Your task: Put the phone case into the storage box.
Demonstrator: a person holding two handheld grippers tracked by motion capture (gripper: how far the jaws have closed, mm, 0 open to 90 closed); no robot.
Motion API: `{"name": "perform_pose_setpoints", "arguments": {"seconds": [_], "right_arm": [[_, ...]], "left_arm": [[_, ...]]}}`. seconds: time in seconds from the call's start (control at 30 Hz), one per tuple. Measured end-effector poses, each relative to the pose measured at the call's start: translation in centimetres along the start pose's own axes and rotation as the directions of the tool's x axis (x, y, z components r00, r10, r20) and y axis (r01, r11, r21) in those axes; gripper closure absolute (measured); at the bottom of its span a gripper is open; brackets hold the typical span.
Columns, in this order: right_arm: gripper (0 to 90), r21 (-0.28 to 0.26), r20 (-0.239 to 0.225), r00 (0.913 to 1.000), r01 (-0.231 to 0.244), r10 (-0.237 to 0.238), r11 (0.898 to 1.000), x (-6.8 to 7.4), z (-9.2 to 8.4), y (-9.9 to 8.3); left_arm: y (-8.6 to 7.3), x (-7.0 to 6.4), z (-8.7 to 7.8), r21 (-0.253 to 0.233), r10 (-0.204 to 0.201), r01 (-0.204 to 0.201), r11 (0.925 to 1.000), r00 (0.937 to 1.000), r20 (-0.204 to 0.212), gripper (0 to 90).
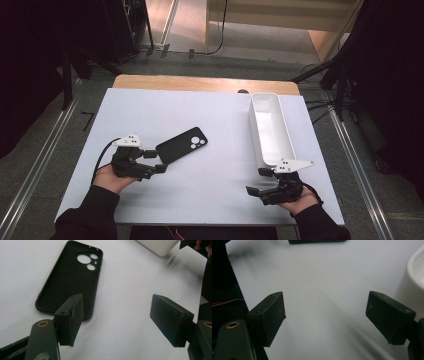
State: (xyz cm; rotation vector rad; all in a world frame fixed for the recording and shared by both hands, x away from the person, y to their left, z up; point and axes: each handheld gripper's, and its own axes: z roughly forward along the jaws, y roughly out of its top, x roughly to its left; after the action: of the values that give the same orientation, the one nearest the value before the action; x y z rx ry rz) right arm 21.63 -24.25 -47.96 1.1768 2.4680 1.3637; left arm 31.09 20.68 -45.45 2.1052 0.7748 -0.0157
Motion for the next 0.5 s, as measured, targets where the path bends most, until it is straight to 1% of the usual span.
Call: {"name": "perform_pose_setpoints", "arguments": {"seconds": [0.1,0.13,0.17,0.27,0.3,0.4,0.43,0.5], "right_arm": [[14.4,0.0,0.0,1.0,0.002,-0.002,1.0,0.0,0.0,0.0],[14.4,-0.001,0.0,1.0,0.001,-0.001,1.0,0.0,0.0,0.0],[14.4,-0.001,0.001,1.0,0.0,0.0,1.0,0.0,0.0,0.0],[14.4,-0.002,0.002,1.0,0.0,0.0,1.0,0.0,0.0,0.0],[14.4,-0.001,-0.001,1.0,-0.002,0.002,1.0,0.0,0.0,0.0],[14.4,0.001,-0.004,1.0,0.001,-0.001,1.0,0.0,0.0,0.0],[14.4,0.001,-0.004,1.0,0.001,-0.001,1.0,0.0,0.1,0.0],[14.4,0.003,-0.003,1.0,0.002,-0.002,1.0,0.0,0.1,0.0]], "left_arm": [[0.5,0.4,0.3,-0.002,-0.007,0.007,1.0,1.0,-0.001,26.3],[0.6,0.5,0.4,-0.003,-0.003,0.003,1.0,1.0,-0.002,26.3],[0.8,0.7,0.5,0.006,0.005,-0.005,1.0,1.0,-0.002,26.3],[1.3,0.9,0.8,-0.007,-0.001,0.001,1.0,1.0,-0.003,26.3],[1.4,1.0,0.9,-0.001,0.0,0.0,1.0,1.0,-0.002,26.3],[1.8,1.2,1.1,0.004,0.014,-0.014,0.9999,0.9999,-0.009,26.3],[2.0,1.3,1.2,0.005,0.018,-0.018,0.9998,0.9998,-0.003,26.3],[2.3,1.5,1.3,-0.006,0.023,-0.023,0.9997,0.9997,-0.005,26.3]]}}
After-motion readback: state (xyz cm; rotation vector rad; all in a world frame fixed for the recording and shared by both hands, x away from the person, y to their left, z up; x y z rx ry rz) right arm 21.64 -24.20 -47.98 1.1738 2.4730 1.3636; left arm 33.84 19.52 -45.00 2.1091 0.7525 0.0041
